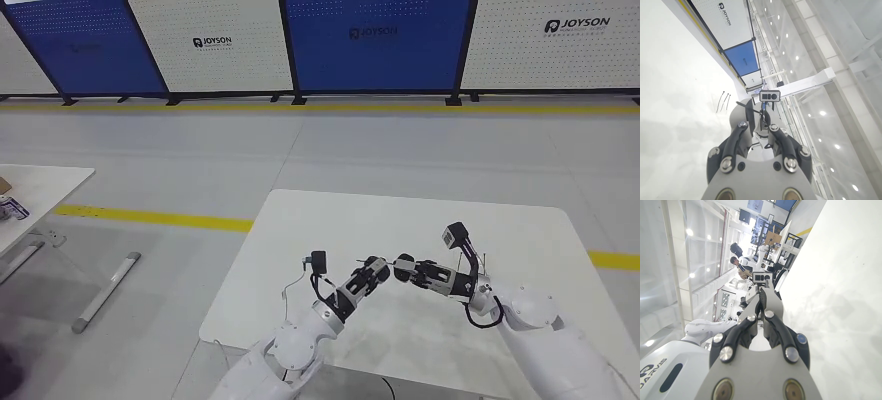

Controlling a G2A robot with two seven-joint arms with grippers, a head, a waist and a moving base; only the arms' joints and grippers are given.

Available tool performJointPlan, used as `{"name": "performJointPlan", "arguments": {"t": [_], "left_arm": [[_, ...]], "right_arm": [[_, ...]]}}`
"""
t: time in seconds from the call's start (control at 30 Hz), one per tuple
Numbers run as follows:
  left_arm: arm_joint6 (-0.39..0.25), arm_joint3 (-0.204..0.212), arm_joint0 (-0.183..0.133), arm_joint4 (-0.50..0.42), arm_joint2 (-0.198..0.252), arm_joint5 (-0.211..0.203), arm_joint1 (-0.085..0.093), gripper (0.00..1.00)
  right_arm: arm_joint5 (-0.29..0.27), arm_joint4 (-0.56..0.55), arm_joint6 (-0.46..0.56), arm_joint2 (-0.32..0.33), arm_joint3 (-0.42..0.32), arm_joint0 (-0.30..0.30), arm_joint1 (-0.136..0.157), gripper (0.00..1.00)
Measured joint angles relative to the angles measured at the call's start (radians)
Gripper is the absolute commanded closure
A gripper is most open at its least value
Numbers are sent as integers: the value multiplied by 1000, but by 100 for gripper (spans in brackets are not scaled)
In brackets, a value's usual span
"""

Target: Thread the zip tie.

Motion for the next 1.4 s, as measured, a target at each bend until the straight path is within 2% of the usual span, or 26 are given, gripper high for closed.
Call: {"name": "performJointPlan", "arguments": {"t": [0.4, 0.47, 0.83, 0.97, 1.1, 1.4], "left_arm": [[5, 3, 0, 7, 1, -2, -3, 100], [6, -1, 3, 9, -1, -3, -3, 100], [-7, -30, 22, 24, -18, 21, 1, 100], [-14, -43, 26, 35, -27, 49, 4, 100], [-36, -55, 30, 35, -35, 85, 7, 100], [-36, -55, 30, 34, -35, 85, 7, 100]], "right_arm": [[0, 0, 0, 0, 0, 0, 0, 100], [10, -5, -12, -1, -11, -8, 0, 0], [73, 0, -4, 40, -51, -34, 7, 0], [104, -2, -12, 63, -59, -47, 12, 0], [166, -7, -25, 87, -71, -61, 19, 0], [164, -7, -25, 87, -71, -61, 19, 0]]}}
